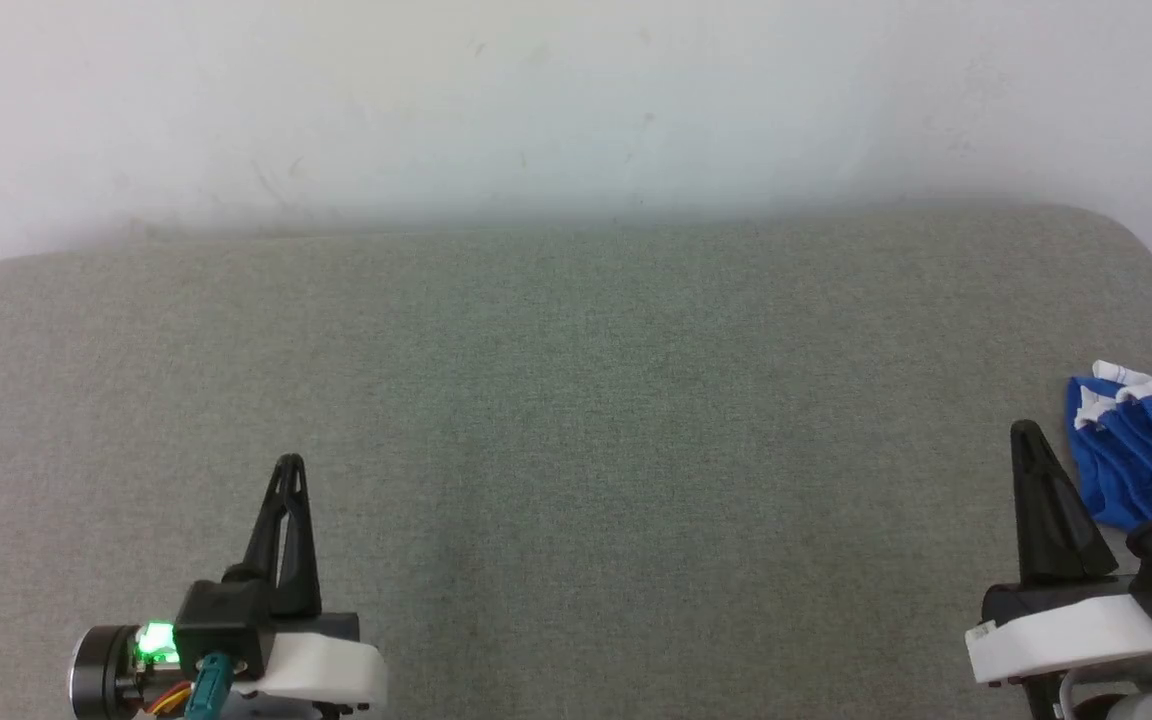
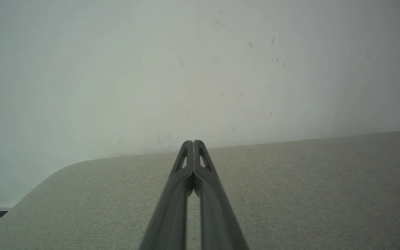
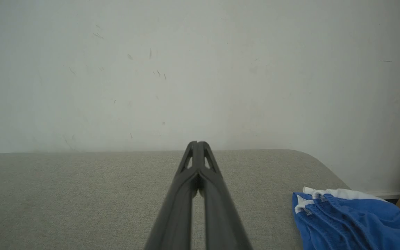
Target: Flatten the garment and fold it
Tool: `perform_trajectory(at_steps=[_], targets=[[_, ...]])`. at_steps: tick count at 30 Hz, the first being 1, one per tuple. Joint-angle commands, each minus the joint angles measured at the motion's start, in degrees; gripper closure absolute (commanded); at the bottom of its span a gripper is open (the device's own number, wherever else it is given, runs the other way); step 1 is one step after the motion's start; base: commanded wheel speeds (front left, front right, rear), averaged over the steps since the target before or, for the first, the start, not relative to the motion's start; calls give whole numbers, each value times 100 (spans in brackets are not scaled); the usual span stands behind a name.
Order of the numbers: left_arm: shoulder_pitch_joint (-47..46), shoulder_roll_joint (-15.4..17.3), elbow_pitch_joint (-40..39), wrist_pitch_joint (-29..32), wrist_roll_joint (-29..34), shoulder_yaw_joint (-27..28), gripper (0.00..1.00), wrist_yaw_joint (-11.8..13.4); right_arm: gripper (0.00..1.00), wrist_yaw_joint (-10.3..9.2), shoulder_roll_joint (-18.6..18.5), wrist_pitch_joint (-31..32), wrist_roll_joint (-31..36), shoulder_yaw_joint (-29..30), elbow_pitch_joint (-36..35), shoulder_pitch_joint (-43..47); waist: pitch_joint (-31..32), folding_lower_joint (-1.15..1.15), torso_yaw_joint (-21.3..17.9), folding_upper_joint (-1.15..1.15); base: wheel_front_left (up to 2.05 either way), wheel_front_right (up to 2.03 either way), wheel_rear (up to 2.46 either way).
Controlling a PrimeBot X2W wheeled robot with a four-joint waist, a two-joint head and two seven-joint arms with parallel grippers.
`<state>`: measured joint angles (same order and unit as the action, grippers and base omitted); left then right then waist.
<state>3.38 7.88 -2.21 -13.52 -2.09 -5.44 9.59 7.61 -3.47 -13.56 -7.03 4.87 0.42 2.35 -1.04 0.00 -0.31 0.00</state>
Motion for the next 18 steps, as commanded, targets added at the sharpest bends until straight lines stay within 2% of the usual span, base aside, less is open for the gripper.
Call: perform_trajectory(at_steps=[1,18], targets=[[-34,-21,19,39,20,35,100,-55,100,-1,6,42,52,-32,-6,-24,1,0,1,0,0,0,0],[-80,-94,50,238,48,112,100,-192,100,-3,14,241,151,-101,-12,-56,17,0,5,0,0,0,0]])
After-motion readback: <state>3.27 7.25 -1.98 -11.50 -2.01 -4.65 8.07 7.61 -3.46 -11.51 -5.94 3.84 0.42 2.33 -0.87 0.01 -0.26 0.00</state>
